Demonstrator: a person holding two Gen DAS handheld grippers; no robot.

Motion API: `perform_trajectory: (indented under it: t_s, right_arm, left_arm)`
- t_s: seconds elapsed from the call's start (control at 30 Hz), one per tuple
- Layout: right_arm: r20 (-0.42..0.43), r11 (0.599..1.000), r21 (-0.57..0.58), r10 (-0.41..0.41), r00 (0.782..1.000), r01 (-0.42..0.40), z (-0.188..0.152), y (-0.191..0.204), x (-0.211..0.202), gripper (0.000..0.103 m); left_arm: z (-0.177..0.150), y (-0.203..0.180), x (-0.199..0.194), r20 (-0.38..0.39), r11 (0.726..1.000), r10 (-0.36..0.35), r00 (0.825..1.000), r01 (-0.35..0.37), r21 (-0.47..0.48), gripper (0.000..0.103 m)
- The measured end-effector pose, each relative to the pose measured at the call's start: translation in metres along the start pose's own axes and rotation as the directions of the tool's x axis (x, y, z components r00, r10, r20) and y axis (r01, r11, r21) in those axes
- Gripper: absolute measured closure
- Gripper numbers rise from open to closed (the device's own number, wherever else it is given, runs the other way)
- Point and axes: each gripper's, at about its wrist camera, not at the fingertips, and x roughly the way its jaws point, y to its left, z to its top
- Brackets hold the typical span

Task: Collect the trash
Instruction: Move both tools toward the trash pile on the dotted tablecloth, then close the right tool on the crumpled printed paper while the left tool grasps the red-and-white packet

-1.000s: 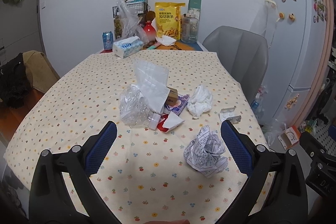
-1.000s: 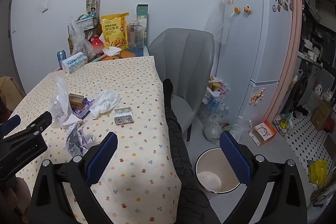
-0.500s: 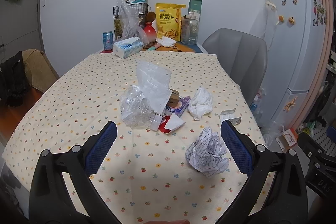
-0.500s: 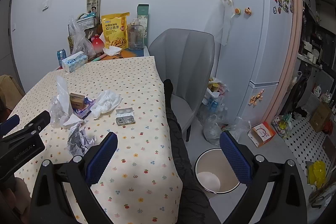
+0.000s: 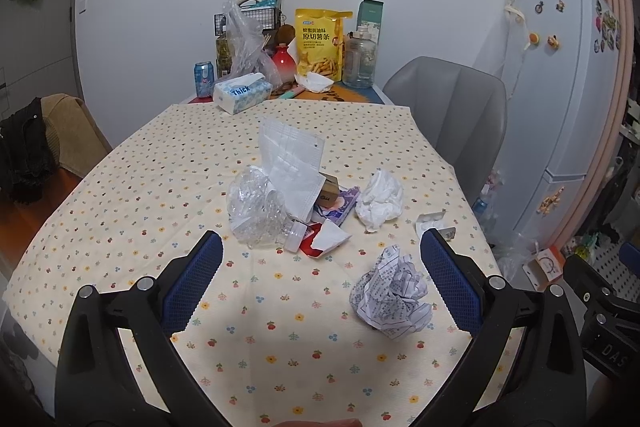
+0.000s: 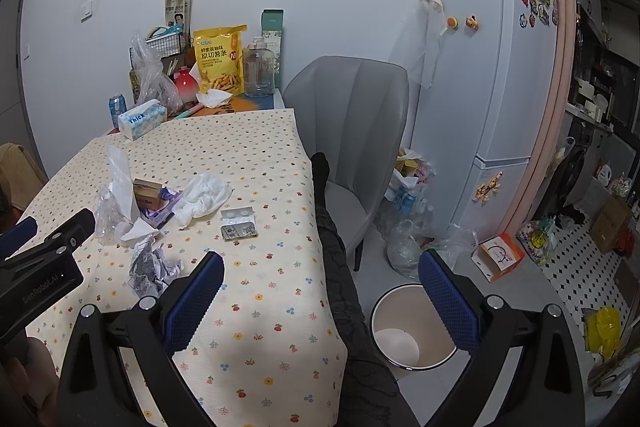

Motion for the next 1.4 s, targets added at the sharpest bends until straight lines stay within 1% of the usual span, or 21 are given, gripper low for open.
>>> perform_trajectory:
  t_s: [0.6,0.87,1.23,1.4]
  right_arm:
    - [-0.013,1.0,0.004,0.0,1.0,0.0,-0.003,-0.001,0.001,0.008]
    - [-0.024,0.999,-0.016,0.029,0.999,-0.029,-0.003,0.011,0.005,0.008]
    - [-0.05,0.989,-0.063,0.13,0.99,-0.133,-0.003,0.048,0.013,0.008]
    - [-0.084,0.977,-0.097,0.181,0.98,-0.189,-0.007,0.069,0.02,0.012]
  left_arm:
    - [-0.001,0.003,0.002,-0.01,1.0,-0.004,1.0,0.004,-0.005,0.005]
    - [0.0,0.019,0.003,-0.009,0.999,0.028,1.0,-0.028,-0.03,0.005]
    - [-0.002,0.053,0.005,-0.016,0.995,0.083,0.996,-0.084,-0.059,0.005]
    - [-0.007,0.067,0.011,-0.036,0.992,0.103,0.994,-0.105,-0.071,0.005]
